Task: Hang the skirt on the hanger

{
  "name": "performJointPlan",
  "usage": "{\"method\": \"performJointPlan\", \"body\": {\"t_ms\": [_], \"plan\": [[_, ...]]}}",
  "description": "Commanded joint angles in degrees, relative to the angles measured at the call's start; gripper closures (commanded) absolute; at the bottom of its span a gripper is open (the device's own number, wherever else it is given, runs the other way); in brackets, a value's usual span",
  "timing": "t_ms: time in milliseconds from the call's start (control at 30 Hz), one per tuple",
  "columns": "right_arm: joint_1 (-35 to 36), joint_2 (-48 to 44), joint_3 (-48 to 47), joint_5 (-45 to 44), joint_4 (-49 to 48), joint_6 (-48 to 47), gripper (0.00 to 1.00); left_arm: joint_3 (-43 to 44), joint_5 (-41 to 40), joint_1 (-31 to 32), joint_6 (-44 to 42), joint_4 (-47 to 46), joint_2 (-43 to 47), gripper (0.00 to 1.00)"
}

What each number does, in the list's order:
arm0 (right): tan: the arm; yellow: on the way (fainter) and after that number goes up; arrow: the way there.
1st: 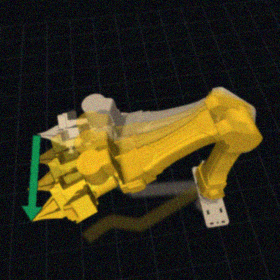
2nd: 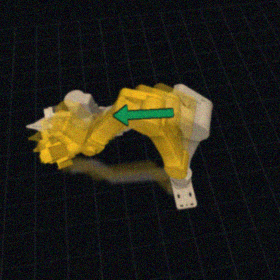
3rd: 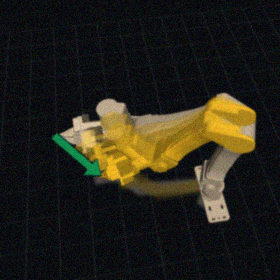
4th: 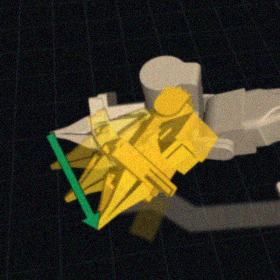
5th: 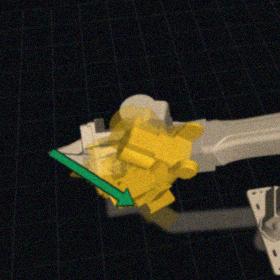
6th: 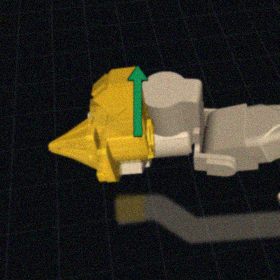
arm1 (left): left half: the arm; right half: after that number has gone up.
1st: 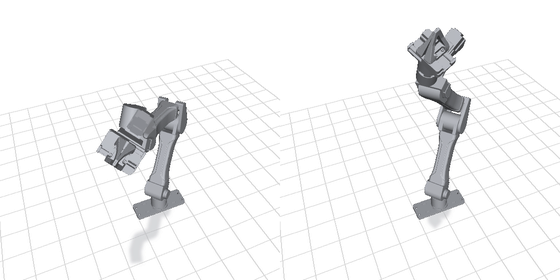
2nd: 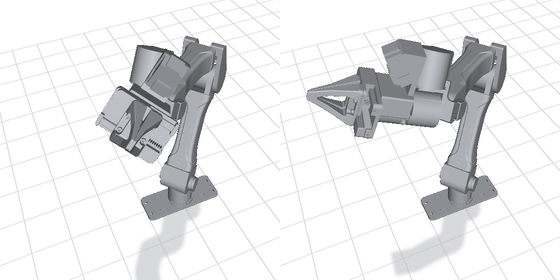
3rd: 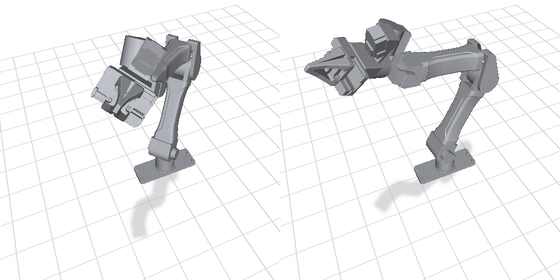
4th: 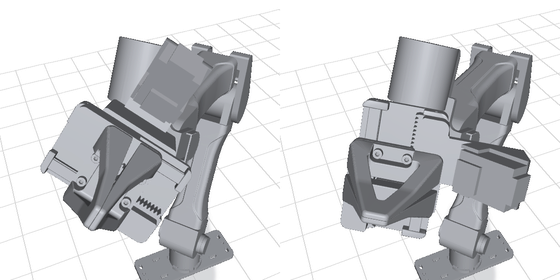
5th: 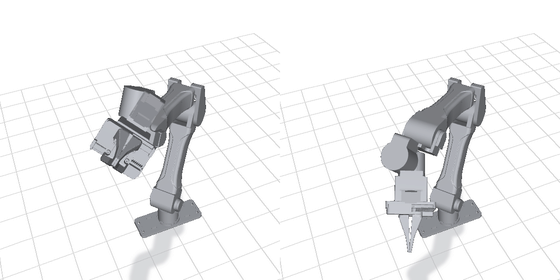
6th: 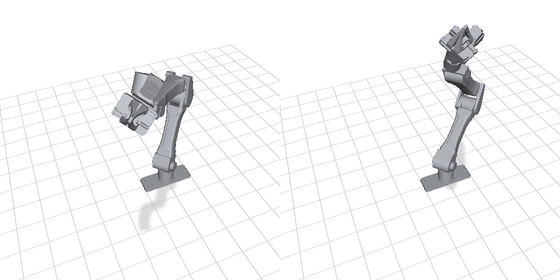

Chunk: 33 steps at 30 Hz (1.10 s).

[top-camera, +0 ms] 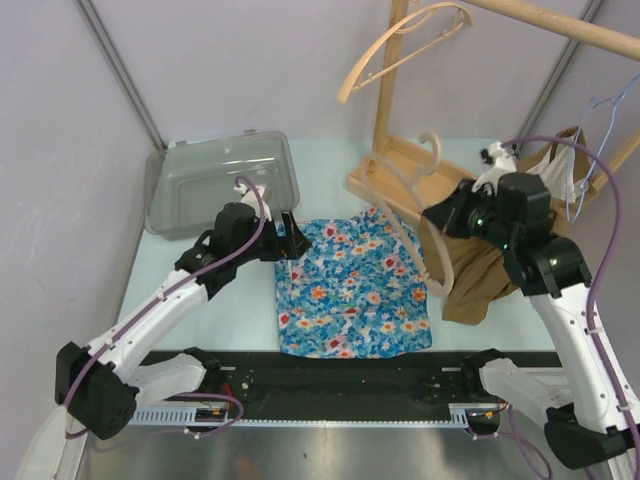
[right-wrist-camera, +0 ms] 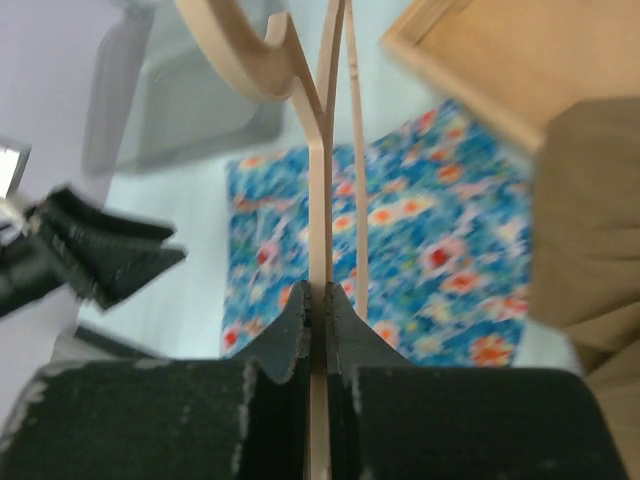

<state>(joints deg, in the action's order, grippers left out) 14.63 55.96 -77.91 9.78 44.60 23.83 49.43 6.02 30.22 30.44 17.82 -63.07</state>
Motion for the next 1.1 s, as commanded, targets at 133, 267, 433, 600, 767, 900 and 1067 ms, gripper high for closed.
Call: {"method": "performJointPlan", "body": {"t_ms": [133,267,433,600,767,900,1067], "plan": [[23.5,-11.3,14.2,-6.4,-14.6,11.5,1.00,-4.9,-3.9,-0.5,1.0,5.4,8.8,0.06],[34.5,-13.9,22.4,-11.1,-22.9,13.8,1.00,-8.4,-3.4,-0.5,3.1,8.6,15.2,0.08],[49.2,-9.0,25.9,-17.7,-26.9,13.4,1.00,-10.8,-2.2,-0.5,5.2,15.4,23.3,0.10],[55.6,-4.2,29.9,-21.2,-36.2,13.9,1.00,-14.7,0.1,-0.5,10.2,20.1,29.6,0.17],[59.0,-1.7,37.7,-26.4,-50.6,15.8,1.00,-18.6,2.1,-0.3,13.7,22.7,35.8,0.25],[59.1,1.8,43.4,-27.4,-62.3,20.4,1.00,-18.9,2.0,-0.2,17.6,23.7,37.1,0.27],[59.5,7.0,47.9,-27.2,-74.2,24.7,1.00,-20.7,2.2,0.2,20.0,22.3,35.3,0.28]]}}
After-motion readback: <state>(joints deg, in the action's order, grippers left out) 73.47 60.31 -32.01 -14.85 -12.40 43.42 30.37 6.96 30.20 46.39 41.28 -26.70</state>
